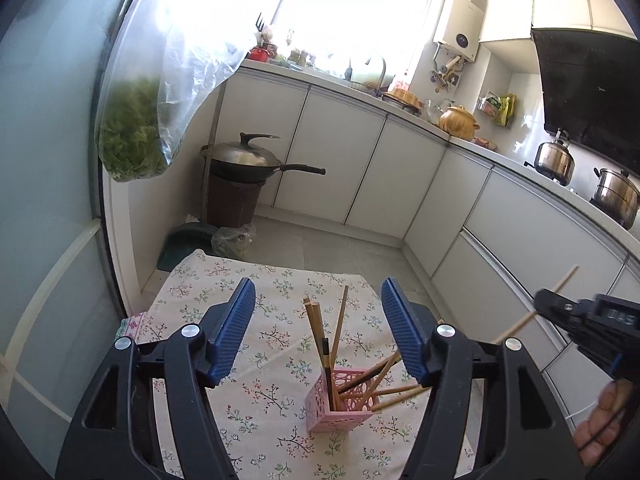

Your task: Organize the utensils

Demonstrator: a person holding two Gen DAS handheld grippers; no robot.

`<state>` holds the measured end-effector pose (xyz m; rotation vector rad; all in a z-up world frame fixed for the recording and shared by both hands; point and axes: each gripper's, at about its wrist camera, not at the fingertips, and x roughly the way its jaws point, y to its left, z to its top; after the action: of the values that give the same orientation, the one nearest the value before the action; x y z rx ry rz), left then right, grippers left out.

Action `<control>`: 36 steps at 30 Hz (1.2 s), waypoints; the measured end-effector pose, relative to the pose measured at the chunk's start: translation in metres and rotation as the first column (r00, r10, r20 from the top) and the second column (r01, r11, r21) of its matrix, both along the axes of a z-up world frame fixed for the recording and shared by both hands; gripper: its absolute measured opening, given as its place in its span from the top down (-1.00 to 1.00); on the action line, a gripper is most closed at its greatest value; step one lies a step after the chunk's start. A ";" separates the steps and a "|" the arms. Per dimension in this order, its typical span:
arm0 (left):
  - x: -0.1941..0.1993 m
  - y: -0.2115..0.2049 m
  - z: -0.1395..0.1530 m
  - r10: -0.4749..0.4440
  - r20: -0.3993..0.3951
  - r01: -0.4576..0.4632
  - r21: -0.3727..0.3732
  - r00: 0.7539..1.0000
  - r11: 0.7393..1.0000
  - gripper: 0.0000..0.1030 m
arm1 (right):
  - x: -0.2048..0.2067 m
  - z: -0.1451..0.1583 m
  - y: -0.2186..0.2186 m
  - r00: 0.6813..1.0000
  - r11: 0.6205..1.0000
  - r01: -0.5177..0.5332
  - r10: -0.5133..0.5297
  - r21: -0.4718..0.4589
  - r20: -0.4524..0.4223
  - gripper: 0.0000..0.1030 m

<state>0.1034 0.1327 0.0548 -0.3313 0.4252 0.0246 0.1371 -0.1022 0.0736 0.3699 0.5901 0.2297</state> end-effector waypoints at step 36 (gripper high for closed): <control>-0.071 -0.112 -0.003 -0.011 0.045 -0.003 0.284 0.999 0.959 -0.86 | -0.113 -0.055 -0.062 0.941 0.924 0.326 -0.296 -0.202 0.165 -0.87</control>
<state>0.0320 0.0207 0.0517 -0.0470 0.3707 0.0735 0.0240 -0.1637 0.0185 0.2203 0.4143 -0.1197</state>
